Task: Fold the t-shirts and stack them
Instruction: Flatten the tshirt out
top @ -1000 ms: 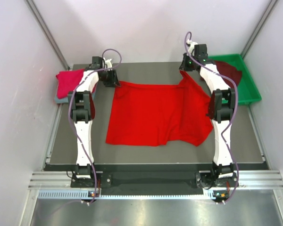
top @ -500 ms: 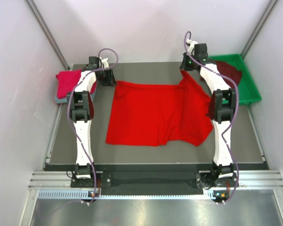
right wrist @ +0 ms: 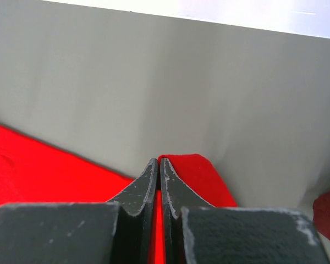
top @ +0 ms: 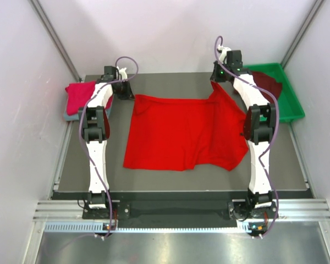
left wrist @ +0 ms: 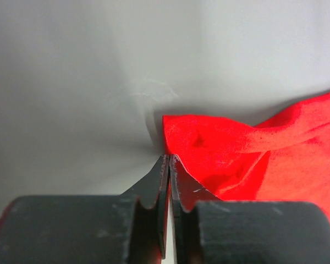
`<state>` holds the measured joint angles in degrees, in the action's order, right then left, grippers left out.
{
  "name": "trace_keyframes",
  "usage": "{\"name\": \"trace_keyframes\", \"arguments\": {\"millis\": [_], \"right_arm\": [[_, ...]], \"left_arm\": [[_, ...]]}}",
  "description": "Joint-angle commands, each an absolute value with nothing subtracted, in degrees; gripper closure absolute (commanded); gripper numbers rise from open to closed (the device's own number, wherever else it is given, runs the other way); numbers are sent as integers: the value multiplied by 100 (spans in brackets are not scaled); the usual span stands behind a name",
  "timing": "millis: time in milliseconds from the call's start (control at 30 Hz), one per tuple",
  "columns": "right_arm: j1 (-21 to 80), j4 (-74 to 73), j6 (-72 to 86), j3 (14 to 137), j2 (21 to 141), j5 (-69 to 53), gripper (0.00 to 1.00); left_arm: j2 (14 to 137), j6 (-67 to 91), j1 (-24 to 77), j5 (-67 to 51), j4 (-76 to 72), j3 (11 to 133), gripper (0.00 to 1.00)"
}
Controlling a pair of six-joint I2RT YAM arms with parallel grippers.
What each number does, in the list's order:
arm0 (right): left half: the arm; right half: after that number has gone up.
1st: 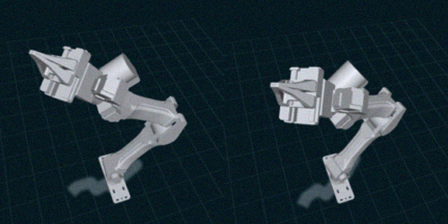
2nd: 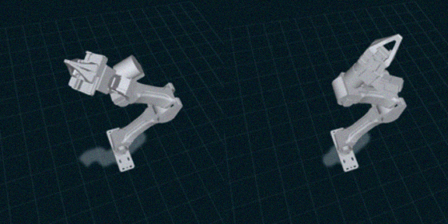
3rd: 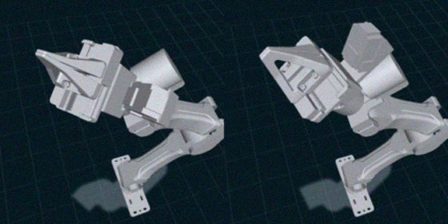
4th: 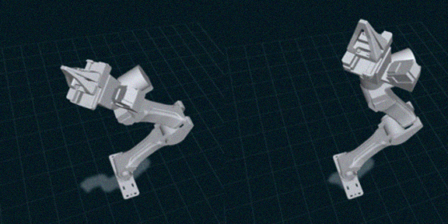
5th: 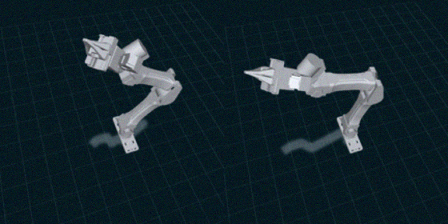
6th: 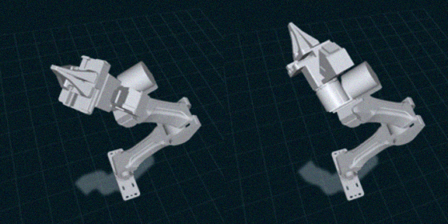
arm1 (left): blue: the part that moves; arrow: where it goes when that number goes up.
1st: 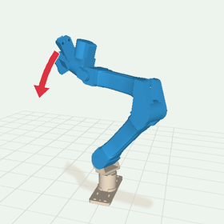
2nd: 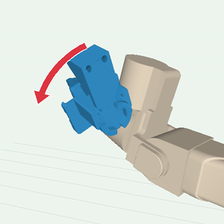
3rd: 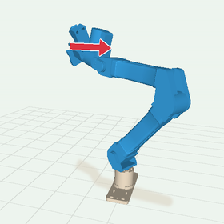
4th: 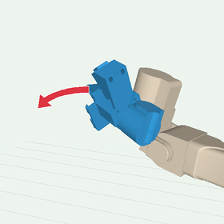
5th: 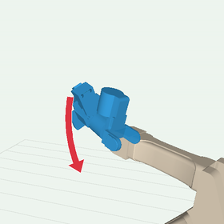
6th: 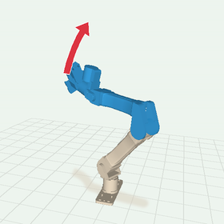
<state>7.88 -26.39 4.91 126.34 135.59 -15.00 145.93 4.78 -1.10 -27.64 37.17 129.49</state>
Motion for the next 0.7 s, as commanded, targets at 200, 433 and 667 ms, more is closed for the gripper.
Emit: {"name": "trace_keyframes", "arguments": {"millis": [200, 433, 667], "right_arm": [[932, -2496, 431, 12691, 13148, -1468, 100], [923, -2496, 431, 12691, 13175, -1468, 100], [932, -2496, 413, 12683, 13166, -1450, 100]], "left_arm": [[14660, 580, -123, -2865, 3480, 13192, 86], [14686, 606, -114, -2830, 3480, 13184, 72], [14722, 589, -62, -2962, 3463, 13175, 86]]}}
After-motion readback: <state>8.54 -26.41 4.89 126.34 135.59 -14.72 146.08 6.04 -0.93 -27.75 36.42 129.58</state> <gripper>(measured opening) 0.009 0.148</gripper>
